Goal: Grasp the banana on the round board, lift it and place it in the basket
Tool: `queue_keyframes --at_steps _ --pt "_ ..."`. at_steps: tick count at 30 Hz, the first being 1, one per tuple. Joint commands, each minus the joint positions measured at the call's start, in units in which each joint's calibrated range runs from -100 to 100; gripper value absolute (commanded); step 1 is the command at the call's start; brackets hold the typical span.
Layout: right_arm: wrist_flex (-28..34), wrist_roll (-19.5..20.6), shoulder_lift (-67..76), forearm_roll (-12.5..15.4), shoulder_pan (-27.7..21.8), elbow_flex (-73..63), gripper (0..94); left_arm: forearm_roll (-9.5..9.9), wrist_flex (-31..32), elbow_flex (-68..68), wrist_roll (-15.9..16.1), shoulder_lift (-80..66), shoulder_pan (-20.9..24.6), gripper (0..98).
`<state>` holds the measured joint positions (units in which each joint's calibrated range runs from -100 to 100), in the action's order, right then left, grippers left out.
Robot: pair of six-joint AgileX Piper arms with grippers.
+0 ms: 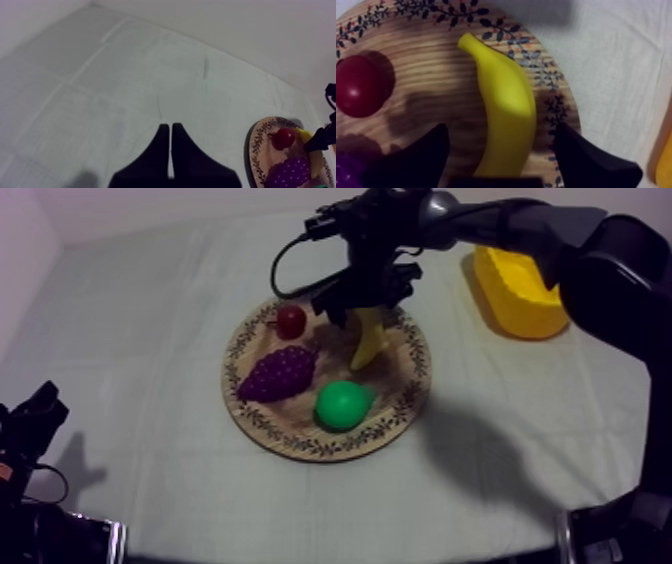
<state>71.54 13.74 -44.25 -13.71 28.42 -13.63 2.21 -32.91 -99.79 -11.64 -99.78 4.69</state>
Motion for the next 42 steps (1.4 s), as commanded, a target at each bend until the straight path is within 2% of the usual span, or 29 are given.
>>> queue_keyframes --at_steps 1,3,4,6,8,12,21,27,33,42 --pt "0.1 0.0 -1.4 0.1 -0.1 -0.5 56.4 -0.03 0.0 0.0 0.0 0.0 0.0 0.1" --pt "-0.1 -0.1 -2.5 0.0 -0.1 -1.1 54.0 -0.03 0.0 0.0 0.0 0.0 0.0 0.1" --pt "-0.1 -0.2 -3.0 0.1 -0.2 -1.4 49.3 -0.03 0.0 0.0 0.0 0.0 0.0 0.1" --pt "-0.3 -0.2 -3.6 0.1 -0.3 -1.7 32.4 -0.03 0.0 0.0 0.0 0.0 0.0 0.1" --pt "-0.9 -0.1 -3.7 -0.2 -0.3 -1.3 20.8 -0.03 0.0 0.0 0.0 0.0 0.0 0.1" --pt "-2.1 -0.1 -1.7 -0.5 -0.3 0.8 11.5 -0.03 0.0 0.0 0.0 0.0 0.0 0.1" --pt "-2.0 -0.3 7.8 -1.2 -0.6 5.0 8.6 -0.03 0.0 0.0 0.0 0.0 0.0 0.1" --pt "-3.0 0.4 15.8 -3.0 -2.4 8.7 8.4 -0.03 0.0 0.0 0.0 0.0 0.0 0.1" --pt "-4.9 1.5 22.6 -6.0 -6.3 13.0 8.5 -0.03 0.0 0.0 0.0 0.0 0.0 0.1" --pt "-9.3 1.4 29.5 -10.1 -14.9 19.7 8.5 -0.03 0.0 0.0 0.0 0.0 0.0 0.1"
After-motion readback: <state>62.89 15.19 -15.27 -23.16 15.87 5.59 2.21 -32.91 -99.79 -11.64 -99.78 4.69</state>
